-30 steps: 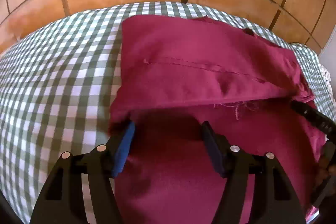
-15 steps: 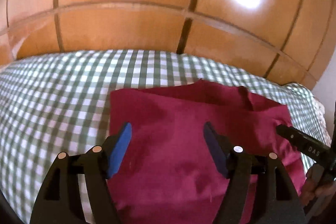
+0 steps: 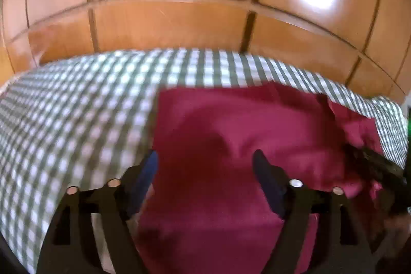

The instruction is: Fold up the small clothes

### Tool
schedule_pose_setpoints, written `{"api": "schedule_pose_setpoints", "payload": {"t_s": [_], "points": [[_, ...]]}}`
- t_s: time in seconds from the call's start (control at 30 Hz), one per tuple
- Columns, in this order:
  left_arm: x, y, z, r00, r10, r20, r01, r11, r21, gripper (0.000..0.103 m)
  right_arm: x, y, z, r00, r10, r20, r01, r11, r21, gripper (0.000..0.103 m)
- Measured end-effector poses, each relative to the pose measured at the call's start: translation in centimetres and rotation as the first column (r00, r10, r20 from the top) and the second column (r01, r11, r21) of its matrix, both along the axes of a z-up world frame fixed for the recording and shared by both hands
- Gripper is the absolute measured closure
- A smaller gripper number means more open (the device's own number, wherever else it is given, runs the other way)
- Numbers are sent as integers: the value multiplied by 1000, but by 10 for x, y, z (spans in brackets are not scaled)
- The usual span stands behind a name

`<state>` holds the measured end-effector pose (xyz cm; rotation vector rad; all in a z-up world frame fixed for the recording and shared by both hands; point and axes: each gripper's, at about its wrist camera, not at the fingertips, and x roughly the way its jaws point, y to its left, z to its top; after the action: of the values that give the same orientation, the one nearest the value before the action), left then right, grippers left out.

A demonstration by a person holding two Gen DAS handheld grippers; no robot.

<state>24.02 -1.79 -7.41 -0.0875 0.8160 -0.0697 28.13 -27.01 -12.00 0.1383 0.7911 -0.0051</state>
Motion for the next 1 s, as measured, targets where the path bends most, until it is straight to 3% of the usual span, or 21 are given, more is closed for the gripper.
{"api": "schedule_pose_setpoints", "payload": {"t_s": [0.07, 0.2, 0.23, 0.43, 0.53, 0.63, 1.0], "points": [[3, 0, -19, 998, 4, -58, -3, 1000, 31, 22, 3, 5, -2, 1000, 9, -8, -9, 1000, -20, 15], [10, 12, -20, 994, 38, -105, -39, 999, -9, 14, 2, 10, 2, 999, 7, -32, -9, 998, -70, 12], [8, 12, -17, 994, 42, -105, -42, 999, -3, 14, -3, 12, 7, 999, 2, -45, -6, 995, -98, 4], [-53, 21, 18, 1000, 18, -18, -17, 999, 48, 14, -74, -9, 15, 1000, -6, -16, 6, 1000, 22, 2], [-80, 23, 29, 1000, 1, 0, -1, 998, 55, 14, -107, -20, 4, 996, -41, -84, 45, 998, 52, 2], [-106, 25, 39, 999, -10, 45, 7, 996, 84, 14, -136, -32, 3, 996, -63, -70, 68, 995, 76, 2], [-163, 37, 50, 997, -26, 78, 21, 997, 72, 14, -200, -39, -2, 993, -73, -90, 79, 995, 64, 2]]}}
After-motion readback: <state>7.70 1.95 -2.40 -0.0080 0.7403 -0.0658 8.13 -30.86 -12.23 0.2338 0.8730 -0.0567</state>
